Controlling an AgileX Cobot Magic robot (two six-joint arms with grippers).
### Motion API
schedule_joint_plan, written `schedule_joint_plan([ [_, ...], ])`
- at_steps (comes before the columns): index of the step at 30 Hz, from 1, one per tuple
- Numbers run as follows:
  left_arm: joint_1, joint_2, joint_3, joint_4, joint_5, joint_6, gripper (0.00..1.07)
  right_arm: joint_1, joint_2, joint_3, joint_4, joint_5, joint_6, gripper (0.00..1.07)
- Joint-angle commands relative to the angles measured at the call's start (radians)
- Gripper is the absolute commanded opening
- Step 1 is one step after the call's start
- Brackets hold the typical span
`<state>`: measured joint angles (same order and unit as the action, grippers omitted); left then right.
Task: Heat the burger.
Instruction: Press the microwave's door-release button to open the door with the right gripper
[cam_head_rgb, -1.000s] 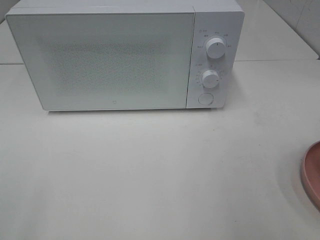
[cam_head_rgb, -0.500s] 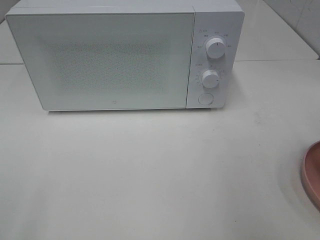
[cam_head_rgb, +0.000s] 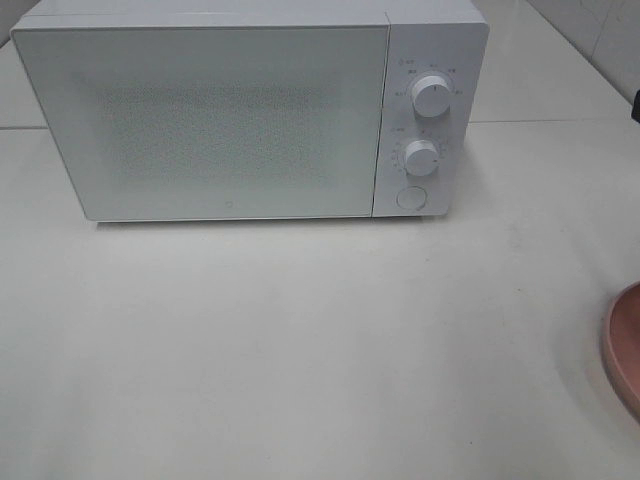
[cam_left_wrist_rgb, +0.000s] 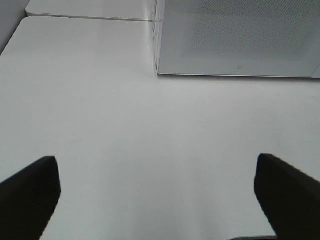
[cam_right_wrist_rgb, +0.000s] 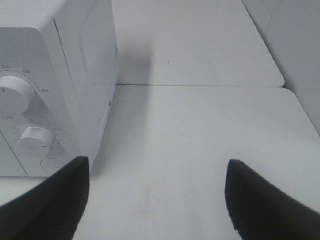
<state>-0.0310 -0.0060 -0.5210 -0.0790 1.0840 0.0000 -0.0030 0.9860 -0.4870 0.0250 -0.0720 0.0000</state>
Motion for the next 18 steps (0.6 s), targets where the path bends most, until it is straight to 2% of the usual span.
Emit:
schedule_joint_plan([
  [1,0.003,-0.015,0.003,-0.003,-0.014,0.000,0.98,-0.005,0.051,0.070,-0.010,-0.232,0.000,0.75],
  [5,0.003,-0.015,0.003,-0.003,-0.014,0.000,0.98,-0.005,0.093,0.111,-0.007,-0.345,0.000,0.75],
  [7,0.003,-0.015,0.003,-0.003,-0.014,0.000,0.98,-0.005,0.168,0.151,-0.006,-0.489,-0.007,0.73],
  [13,0.003,-0.015,0.003,-0.003,-0.014,0.000,0.98,0.003,0.240,0.181,0.008,-0.595,-0.007,0.72],
  [15,0.003,-0.015,0.003,-0.003,-0.014,0.000,0.98,0.081,0.306,0.194,0.079,-0.661,-0.067,0.72],
  [17,0.003,-0.015,0.003,-0.003,-0.014,0.000,0.98,0.110,0.321,0.194,0.095,-0.668,-0.087,0.72],
  [18,0.003,-0.015,0.003,-0.003,-0.014,0.000,0.98,0.164,0.359,0.194,0.152,-0.700,-0.138,0.72],
])
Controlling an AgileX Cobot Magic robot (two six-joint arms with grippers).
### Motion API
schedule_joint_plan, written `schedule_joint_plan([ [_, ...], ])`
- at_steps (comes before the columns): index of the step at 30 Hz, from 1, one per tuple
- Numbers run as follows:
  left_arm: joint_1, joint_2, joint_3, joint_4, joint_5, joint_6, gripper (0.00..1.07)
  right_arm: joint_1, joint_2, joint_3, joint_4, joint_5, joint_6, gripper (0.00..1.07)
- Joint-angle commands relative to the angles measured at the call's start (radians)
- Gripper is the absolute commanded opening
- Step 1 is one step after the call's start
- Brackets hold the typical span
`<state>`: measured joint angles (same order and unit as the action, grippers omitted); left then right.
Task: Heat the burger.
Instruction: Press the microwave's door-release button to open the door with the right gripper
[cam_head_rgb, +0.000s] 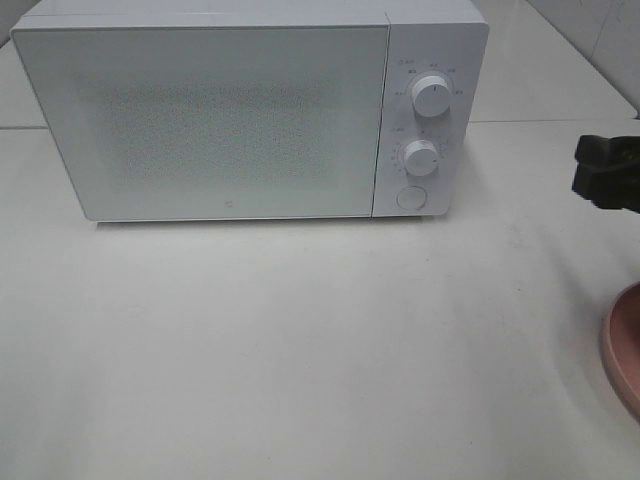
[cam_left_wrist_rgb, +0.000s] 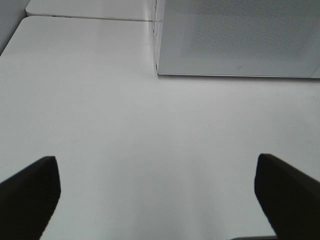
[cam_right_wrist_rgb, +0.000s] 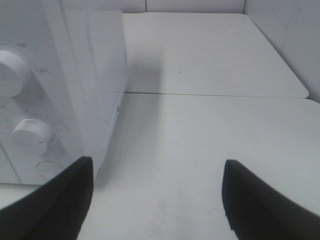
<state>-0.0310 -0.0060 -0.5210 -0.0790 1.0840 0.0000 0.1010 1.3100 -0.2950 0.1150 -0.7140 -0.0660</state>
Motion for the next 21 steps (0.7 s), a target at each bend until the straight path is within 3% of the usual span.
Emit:
schedule_joint_plan([
  [1,0.003,-0.015,0.003,-0.003,-0.014,0.000,0.98,0.060,0.035,0.002,0.062,-0.058,-0.072,0.72],
  [3,0.003,-0.015,0.003,-0.003,-0.014,0.000,0.98,0.092,0.054,0.002,0.102,-0.077,-0.095,0.72],
  [5,0.003,-0.015,0.003,-0.003,-0.014,0.000,0.98,0.212,0.116,0.002,0.250,-0.167,-0.182,0.72],
  [6,0.003,-0.015,0.003,-0.003,-0.014,0.000,0.98,0.212,0.116,0.002,0.250,-0.167,-0.182,0.72],
  [10,0.003,-0.015,0.003,-0.003,-0.014,0.000,0.98,0.349,0.187,0.002,0.428,-0.297,-0.270,0.72],
  [21,0.003,-0.015,0.003,-0.003,-0.014,0.000,0.98,0.613,0.326,-0.007,0.675,-0.477,-0.300,0.72],
])
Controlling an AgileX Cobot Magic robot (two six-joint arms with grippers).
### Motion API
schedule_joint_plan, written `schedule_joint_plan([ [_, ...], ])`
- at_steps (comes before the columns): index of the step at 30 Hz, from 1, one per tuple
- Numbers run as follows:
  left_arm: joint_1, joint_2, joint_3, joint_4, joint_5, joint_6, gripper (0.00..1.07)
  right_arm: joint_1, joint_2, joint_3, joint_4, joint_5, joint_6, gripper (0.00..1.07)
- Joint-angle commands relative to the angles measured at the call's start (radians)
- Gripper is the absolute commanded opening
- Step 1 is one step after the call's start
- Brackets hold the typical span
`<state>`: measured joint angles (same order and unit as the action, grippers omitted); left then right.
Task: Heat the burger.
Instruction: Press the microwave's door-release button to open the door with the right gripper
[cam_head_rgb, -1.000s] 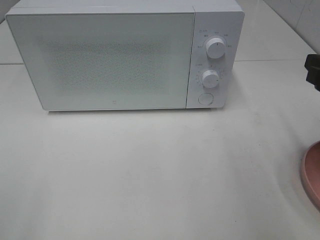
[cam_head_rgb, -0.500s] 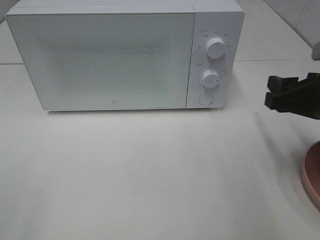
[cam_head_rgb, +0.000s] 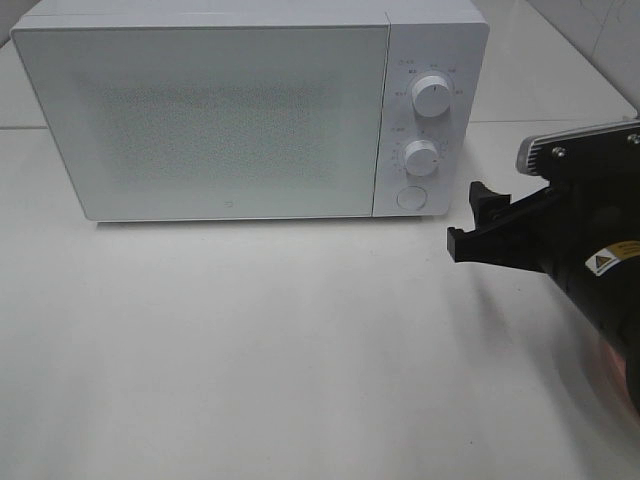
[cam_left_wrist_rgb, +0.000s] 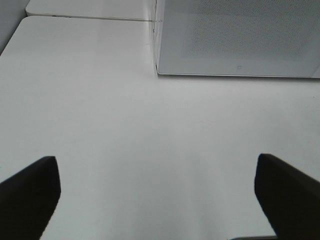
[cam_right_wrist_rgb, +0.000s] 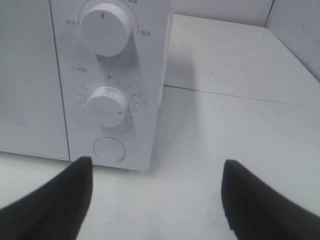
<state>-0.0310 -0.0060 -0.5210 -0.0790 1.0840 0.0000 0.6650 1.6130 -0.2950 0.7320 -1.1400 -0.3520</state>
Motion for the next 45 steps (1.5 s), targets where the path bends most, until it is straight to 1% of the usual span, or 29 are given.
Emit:
schedule_joint_plan([
  [1,0.003,-0.015,0.003,-0.003,-0.014,0.000,0.98,0.049,0.023,-0.007,0.058,-0.051,-0.014,0.72],
  [2,0.003,-0.015,0.003,-0.003,-0.014,0.000,0.98,0.088,0.039,-0.017,0.099,-0.051,-0.014,0.72],
  [3,0.003,-0.015,0.003,-0.003,-0.014,0.000,0.98,0.088,0.039,-0.017,0.099,-0.051,-0.014,0.72],
  [5,0.003,-0.015,0.003,-0.003,-0.014,0.000,0.98,0.137,0.066,-0.038,0.138,-0.051,-0.015,0.72],
  [10,0.003,-0.015,0.003,-0.003,-0.014,0.000,0.98,0.177,0.109,-0.073,0.160,-0.044,-0.014,0.72],
  [20,0.003,-0.015,0.003,-0.003,-0.014,0.000,0.98,0.177,0.121,-0.095,0.157,-0.017,-0.002,0.71],
  [25,0.003,-0.015,0.003,-0.003,-0.014,0.000,0.98,0.177,0.121,-0.095,0.158,-0.017,0.096,0.68],
  [27,0.003,-0.015,0.003,-0.003,-0.014,0.000,0.98,0.177,0.121,-0.095,0.158,-0.017,0.208,0.64],
  [28,0.003,-0.015,0.003,-0.003,-0.014,0.000,0.98,0.177,0.121,-0.095,0.158,-0.017,0.208,0.64],
  [29,0.003,-0.015,0.003,-0.003,-0.014,0.000,0.98,0.177,0.121,-0.095,0.158,-0.017,0.309,0.61],
  [30,0.003,-0.015,0.003,-0.003,-0.014,0.000,0.98,0.177,0.121,-0.095,0.158,-0.017,0.309,0.61],
  [32,0.003,-0.015,0.003,-0.003,-0.014,0.000,0.98,0.177,0.121,-0.095,0.158,-0.017,0.528,0.53],
  [33,0.003,-0.015,0.003,-0.003,-0.014,0.000,0.98,0.177,0.121,-0.095,0.158,-0.017,0.528,0.53],
  [34,0.003,-0.015,0.003,-0.003,-0.014,0.000,0.98,0.177,0.121,-0.095,0.158,-0.017,0.575,0.51],
  [35,0.003,-0.015,0.003,-0.003,-0.014,0.000,0.98,0.177,0.121,-0.095,0.157,-0.017,0.679,0.47],
  [38,0.003,-0.015,0.003,-0.003,-0.014,0.000,0.98,0.177,0.121,-0.095,0.157,-0.017,0.739,0.44],
  [40,0.003,-0.015,0.003,-0.003,-0.014,0.000,0.98,0.177,0.121,-0.095,0.156,-0.016,0.948,0.35],
  [43,0.003,-0.015,0.003,-0.003,-0.014,0.000,0.98,0.177,0.121,-0.095,0.156,-0.016,0.996,0.32],
  [44,0.003,-0.015,0.003,-0.003,-0.014,0.000,0.98,0.177,0.121,-0.095,0.156,-0.016,1.080,0.28],
  [45,0.003,-0.015,0.003,-0.003,-0.014,0.000,0.98,0.177,0.121,-0.095,0.156,-0.016,1.126,0.26],
])
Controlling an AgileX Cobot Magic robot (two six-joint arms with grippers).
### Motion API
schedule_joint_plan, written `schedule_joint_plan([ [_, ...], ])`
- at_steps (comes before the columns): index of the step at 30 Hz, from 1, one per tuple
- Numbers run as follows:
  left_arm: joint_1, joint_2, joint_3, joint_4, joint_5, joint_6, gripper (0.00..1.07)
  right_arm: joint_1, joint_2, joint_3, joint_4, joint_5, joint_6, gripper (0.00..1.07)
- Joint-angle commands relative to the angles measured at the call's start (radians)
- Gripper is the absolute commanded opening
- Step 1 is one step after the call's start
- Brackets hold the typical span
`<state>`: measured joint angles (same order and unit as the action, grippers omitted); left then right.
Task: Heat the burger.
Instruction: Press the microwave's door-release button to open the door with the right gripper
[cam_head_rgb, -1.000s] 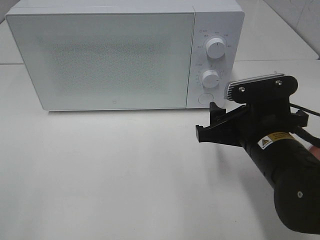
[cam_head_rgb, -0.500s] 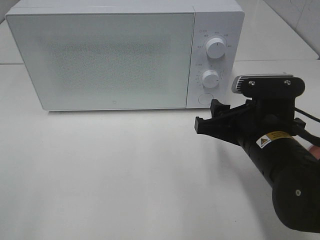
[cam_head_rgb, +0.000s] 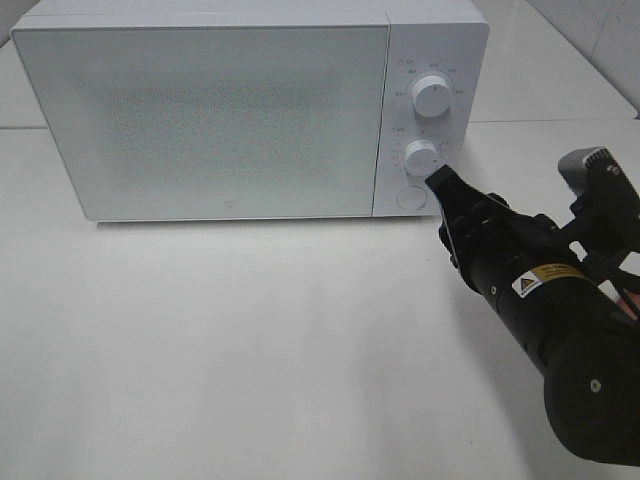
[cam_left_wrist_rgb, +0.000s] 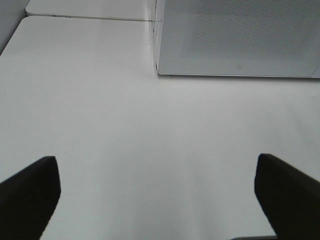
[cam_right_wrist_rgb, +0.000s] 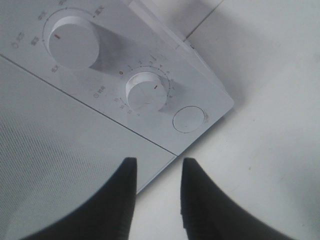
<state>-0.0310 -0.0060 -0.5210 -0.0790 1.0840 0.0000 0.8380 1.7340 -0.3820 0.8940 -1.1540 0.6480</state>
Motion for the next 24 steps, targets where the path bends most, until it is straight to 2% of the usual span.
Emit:
schedule_joint_plan([
  [1,0.003,-0.015,0.003,-0.003,-0.014,0.000,0.98,0.004,0.000,-0.008,-0.006,-0.002,0.126,0.26],
  [3,0.003,-0.015,0.003,-0.003,-0.014,0.000,0.98,0.004,0.000,-0.008,-0.006,-0.002,0.298,0.23],
  [9,0.003,-0.015,0.003,-0.003,-0.014,0.000,0.98,0.004,0.000,-0.008,-0.006,-0.001,0.445,0.17],
  [11,0.003,-0.015,0.003,-0.003,-0.014,0.000,0.98,0.003,0.000,-0.008,-0.005,0.015,0.539,0.05],
  [12,0.003,-0.015,0.003,-0.003,-0.014,0.000,0.98,0.003,0.000,-0.008,-0.005,0.015,0.539,0.05],
  [13,0.003,-0.015,0.003,-0.003,-0.014,0.000,0.98,0.003,0.000,-0.008,-0.004,0.034,0.570,0.00],
  [22,0.003,-0.015,0.003,-0.003,-0.014,0.000,0.98,0.000,0.000,-0.009,0.017,0.065,0.610,0.00],
  [24,0.003,-0.015,0.003,-0.003,-0.014,0.000,0.98,0.000,0.004,-0.009,0.061,0.106,0.604,0.00],
])
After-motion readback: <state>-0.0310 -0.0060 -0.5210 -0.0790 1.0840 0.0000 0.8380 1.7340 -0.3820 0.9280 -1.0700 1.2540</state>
